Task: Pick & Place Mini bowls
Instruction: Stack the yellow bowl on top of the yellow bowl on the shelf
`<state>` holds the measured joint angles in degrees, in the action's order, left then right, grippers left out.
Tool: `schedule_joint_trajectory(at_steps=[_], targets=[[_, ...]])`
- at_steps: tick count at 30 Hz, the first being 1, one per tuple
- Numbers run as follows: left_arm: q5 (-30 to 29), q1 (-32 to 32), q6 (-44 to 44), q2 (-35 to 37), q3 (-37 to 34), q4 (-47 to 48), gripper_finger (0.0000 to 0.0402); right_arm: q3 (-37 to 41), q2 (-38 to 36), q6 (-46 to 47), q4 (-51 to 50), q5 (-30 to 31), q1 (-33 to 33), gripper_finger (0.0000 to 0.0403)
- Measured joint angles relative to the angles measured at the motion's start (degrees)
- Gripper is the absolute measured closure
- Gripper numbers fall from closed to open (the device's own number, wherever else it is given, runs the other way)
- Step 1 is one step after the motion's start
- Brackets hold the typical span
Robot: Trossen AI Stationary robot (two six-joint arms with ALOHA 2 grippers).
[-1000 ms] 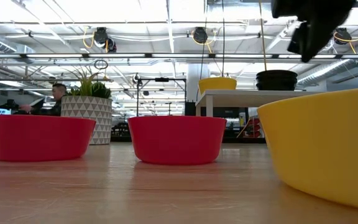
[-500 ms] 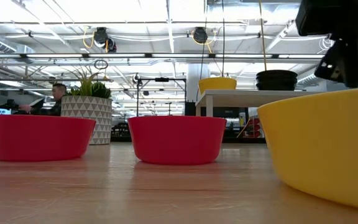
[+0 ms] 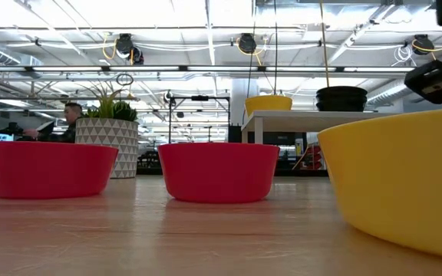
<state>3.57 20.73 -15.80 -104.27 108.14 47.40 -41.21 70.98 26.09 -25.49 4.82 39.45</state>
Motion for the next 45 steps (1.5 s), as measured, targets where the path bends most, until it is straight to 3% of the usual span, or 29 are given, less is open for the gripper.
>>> schedule_joint_trajectory(at_steps=[13,22,28,35,40,45], targets=[[-2.27,0.46,0.04,0.0,0.02,0.02,0.0364,0.02,6.5,-3.43,0.87,1.19,0.41,0.0287],[-2.28,0.46,0.49,0.0,0.02,0.61,0.0364,0.0,1.64,-5.13,5.05,1.46,0.41,0.0287],[-3.69,0.46,0.18,0.0,0.04,0.65,0.0364,0.17,0.97,-5.74,3.59,7.67,-0.01,0.0287],[-3.71,0.46,-0.01,0.0,0.04,0.84,0.0364,5.41,2.26,-4.04,6.96,6.71,-1.87,0.0287],[-3.71,0.46,-0.04,0.0,0.04,0.87,0.0364,8.59,2.26,-0.21,11.91,1.07,-2.89,0.0289],[-3.71,0.46,-0.04,0.0,0.04,1.01,0.0364,8.72,2.26,-0.3,12.59,-0.59,-3.0,0.0343]])
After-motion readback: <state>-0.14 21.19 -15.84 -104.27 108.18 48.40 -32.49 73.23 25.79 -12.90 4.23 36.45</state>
